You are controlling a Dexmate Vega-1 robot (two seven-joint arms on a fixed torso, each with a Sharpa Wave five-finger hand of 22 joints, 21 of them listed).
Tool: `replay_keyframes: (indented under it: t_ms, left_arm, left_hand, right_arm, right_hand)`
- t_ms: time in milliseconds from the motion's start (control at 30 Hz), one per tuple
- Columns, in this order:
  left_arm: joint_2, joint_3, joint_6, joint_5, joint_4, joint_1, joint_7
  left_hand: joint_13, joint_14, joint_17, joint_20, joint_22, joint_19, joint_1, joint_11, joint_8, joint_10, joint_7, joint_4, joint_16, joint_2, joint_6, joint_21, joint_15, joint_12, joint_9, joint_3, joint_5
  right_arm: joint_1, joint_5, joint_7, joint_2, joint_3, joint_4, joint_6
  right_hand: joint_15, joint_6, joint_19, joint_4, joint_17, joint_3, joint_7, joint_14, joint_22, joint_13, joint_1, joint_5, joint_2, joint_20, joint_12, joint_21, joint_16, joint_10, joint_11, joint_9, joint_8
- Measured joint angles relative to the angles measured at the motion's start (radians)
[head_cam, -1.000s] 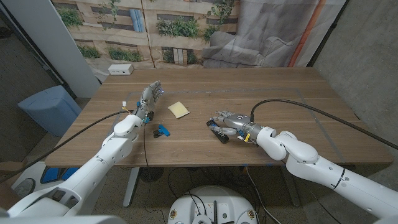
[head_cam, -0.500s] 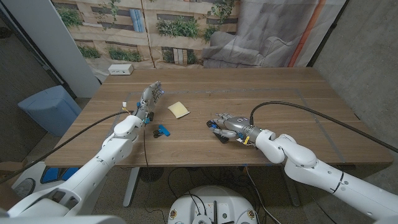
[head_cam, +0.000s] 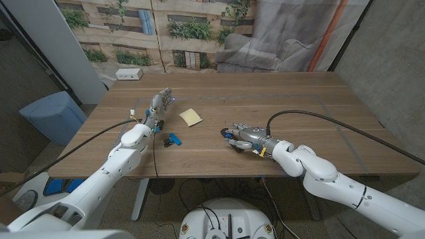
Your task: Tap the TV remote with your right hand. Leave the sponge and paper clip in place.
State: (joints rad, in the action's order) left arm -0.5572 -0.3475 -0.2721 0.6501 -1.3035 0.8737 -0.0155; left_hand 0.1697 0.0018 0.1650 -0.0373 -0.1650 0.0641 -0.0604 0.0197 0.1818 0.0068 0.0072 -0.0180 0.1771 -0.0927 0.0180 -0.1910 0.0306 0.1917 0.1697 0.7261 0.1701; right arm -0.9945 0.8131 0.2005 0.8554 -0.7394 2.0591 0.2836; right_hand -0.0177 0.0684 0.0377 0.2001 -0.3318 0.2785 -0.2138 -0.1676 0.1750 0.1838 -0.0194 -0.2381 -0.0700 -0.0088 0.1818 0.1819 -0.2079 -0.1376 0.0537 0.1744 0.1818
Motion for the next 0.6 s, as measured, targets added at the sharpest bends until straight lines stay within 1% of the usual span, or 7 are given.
replay_keyframes:
  t_ms: [67, 133, 200, 300, 433, 500, 600]
  left_arm:
    - [-0.001, 0.0, 0.001, 0.0, -0.002, 0.002, 0.0]
    - [-0.002, 0.0, 0.002, 0.0, -0.004, 0.004, 0.0]
    - [-0.002, 0.0, 0.002, 0.001, -0.005, 0.004, 0.001]
    - [-0.003, 0.0, 0.003, 0.001, -0.007, 0.006, 0.001]
    - [-0.003, 0.0, 0.005, 0.001, -0.008, 0.006, 0.002]
    - [-0.003, 0.0, 0.006, 0.001, -0.009, 0.007, 0.002]
    - [-0.003, 0.0, 0.006, 0.001, -0.009, 0.007, 0.003]
  left_hand:
    - [0.0, 0.0, 0.0, 0.0, 0.0, 0.0, 0.0, 0.0, 0.0, 0.0, 0.0, 0.0, 0.0, 0.0, 0.0, 0.0, 0.0, 0.0, 0.0, 0.0, 0.0]
    - [0.0, 0.0, 0.0, 0.0, 0.0, 0.0, 0.0, 0.0, 0.0, 0.0, 0.0, 0.0, 0.0, 0.0, 0.0, 0.0, 0.0, 0.0, 0.0, 0.0, 0.0]
    - [0.0, 0.0, 0.0, 0.0, 0.0, 0.0, 0.0, 0.0, 0.0, 0.0, 0.0, 0.0, 0.0, 0.0, 0.0, 0.0, 0.0, 0.0, 0.0, 0.0, 0.0]
    - [0.0, 0.0, 0.0, 0.0, 0.0, 0.0, 0.005, 0.0, 0.0, 0.0, 0.0, 0.0, 0.0, 0.005, 0.0, 0.0, 0.0, 0.0, 0.0, 0.0, 0.0]
    - [0.0, 0.0, 0.0, 0.0, 0.0, 0.0, 0.005, 0.0, 0.0, 0.0, 0.0, 0.0, 0.0, 0.005, 0.0, 0.0, 0.0, 0.0, 0.0, 0.0, 0.0]
    - [0.0, 0.0, 0.0, 0.0, 0.0, 0.0, 0.005, 0.0, 0.0, 0.0, 0.0, 0.0, 0.0, 0.005, 0.0, 0.0, 0.0, 0.0, 0.0, 0.0, 0.0]
    - [0.0, 0.0, 0.0, 0.0, 0.0, 0.0, 0.005, 0.0, 0.0, 0.0, 0.0, 0.0, 0.0, 0.005, 0.0, 0.0, 0.0, 0.0, 0.0, 0.0, 0.0]
  right_arm:
    - [-0.001, 0.003, 0.0, 0.0, -0.001, 0.0, 0.008]
    - [-0.004, 0.005, 0.0, 0.0, -0.002, 0.0, 0.014]
    - [-0.005, 0.005, 0.0, 0.0, -0.003, 0.0, 0.016]
    - [-0.006, 0.006, -0.001, 0.0, -0.004, 0.0, 0.019]
    - [-0.007, 0.007, -0.003, 0.001, -0.005, -0.001, 0.021]
    - [-0.008, 0.008, -0.004, 0.003, -0.006, -0.001, 0.021]
    - [-0.009, 0.008, -0.005, 0.004, -0.007, -0.001, 0.021]
  right_hand:
    - [0.001, 0.01, 0.0, 0.0, 0.0, 0.0, 0.002, 0.0, 0.0, 0.0, 0.0, -0.003, 0.0, 0.0, 0.0, 0.0, 0.0, 0.0, 0.0, 0.0, 0.001]
    - [0.005, 0.012, 0.0, 0.004, 0.0, -0.004, 0.001, -0.005, 0.0, 0.0, 0.0, -0.003, 0.0, 0.0, 0.007, 0.0, 0.0, 0.0, 0.0, 0.0, 0.008]
    - [0.005, 0.014, 0.0, 0.0, 0.0, -0.008, 0.003, -0.005, 0.0, 0.0, 0.0, -0.003, 0.0, 0.0, 0.007, 0.0, -0.001, 0.0, 0.0, 0.0, 0.008]
    - [0.005, 0.025, 0.0, 0.003, 0.0, -0.012, 0.003, -0.005, 0.0, 0.0, 0.0, -0.003, 0.0, 0.0, 0.007, 0.0, -0.007, 0.003, 0.002, 0.0, 0.008]
    - [0.005, 0.036, 0.0, 0.004, -0.005, -0.013, 0.014, -0.005, 0.0, 0.0, 0.0, -0.01, 0.0, 0.0, 0.011, 0.008, -0.007, 0.008, 0.0, 0.0, 0.008]
    - [0.005, 0.038, 0.0, 0.003, -0.005, -0.019, 0.016, -0.005, 0.0, 0.0, -0.013, -0.01, 0.013, 0.0, 0.011, 0.008, -0.007, 0.008, 0.0, 0.0, 0.008]
    - [0.005, 0.048, 0.0, 0.003, -0.005, -0.02, 0.012, -0.005, 0.0, 0.0, -0.013, -0.014, 0.013, 0.0, 0.011, 0.008, -0.007, 0.012, 0.003, 0.0, 0.008]
